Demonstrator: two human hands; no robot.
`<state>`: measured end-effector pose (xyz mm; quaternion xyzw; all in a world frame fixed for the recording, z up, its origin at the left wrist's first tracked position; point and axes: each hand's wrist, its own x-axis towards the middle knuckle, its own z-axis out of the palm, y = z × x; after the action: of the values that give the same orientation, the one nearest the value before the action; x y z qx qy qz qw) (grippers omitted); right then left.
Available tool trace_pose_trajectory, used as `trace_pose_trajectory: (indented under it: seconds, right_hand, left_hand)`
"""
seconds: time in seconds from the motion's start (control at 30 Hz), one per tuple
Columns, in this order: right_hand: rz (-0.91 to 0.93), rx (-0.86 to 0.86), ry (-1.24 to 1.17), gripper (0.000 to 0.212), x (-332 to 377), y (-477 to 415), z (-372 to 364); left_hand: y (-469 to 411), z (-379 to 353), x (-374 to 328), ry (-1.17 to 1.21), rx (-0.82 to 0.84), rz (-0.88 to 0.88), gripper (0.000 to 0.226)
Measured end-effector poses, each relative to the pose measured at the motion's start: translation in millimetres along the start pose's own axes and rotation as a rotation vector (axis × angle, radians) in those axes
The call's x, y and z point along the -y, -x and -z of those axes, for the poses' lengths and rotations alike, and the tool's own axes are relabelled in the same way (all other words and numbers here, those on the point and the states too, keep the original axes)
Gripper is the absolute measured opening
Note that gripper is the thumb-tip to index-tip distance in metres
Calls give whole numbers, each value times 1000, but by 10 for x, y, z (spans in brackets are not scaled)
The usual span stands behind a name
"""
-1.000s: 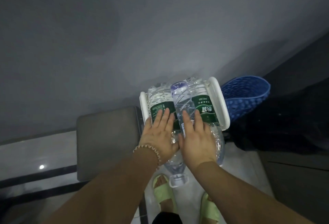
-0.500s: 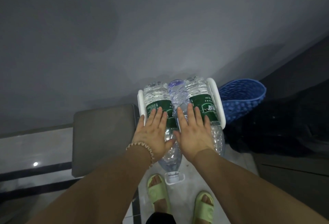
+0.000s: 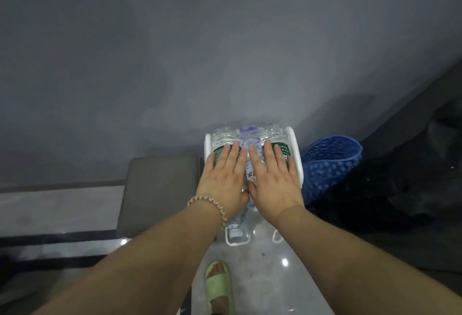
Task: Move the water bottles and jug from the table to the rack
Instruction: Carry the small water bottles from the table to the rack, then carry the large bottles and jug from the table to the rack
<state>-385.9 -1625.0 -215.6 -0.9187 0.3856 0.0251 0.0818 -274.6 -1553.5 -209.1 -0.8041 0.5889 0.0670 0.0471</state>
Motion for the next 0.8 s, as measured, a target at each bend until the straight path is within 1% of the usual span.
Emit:
trace_pose_trajectory:
  seconds: [0.1, 0.2, 0.3, 0.4, 0.53, 0.63, 0.8]
  right_hand:
    - [69, -59, 11, 77, -31, 377, 229]
    - [146, -106, 7, 82, -20, 801, 455]
    - [251, -153, -9, 84, 75, 1209, 684]
    - [307, -188, -35, 84, 244, 1497, 869]
    - [413, -205, -44, 89, 707, 1872, 1055]
    - [529, -214, -63, 93, 1197, 2234, 1161]
    - [759, -222, -95, 89, 2159, 3083, 1260]
  left_hand:
    - [422, 244, -150, -60, -54, 74, 84]
    - [883, 483, -340, -61, -86, 154, 86]
    - [1383, 648, -552, -35, -154, 254, 86]
    - [1866, 795, -632, -35, -188, 331, 82]
    - [2699, 1032, -399, -100, -197, 454, 84]
    - [3396, 1159, -164, -119, -216, 619, 83]
    - [4720, 1243, 35, -156, -242, 806, 82]
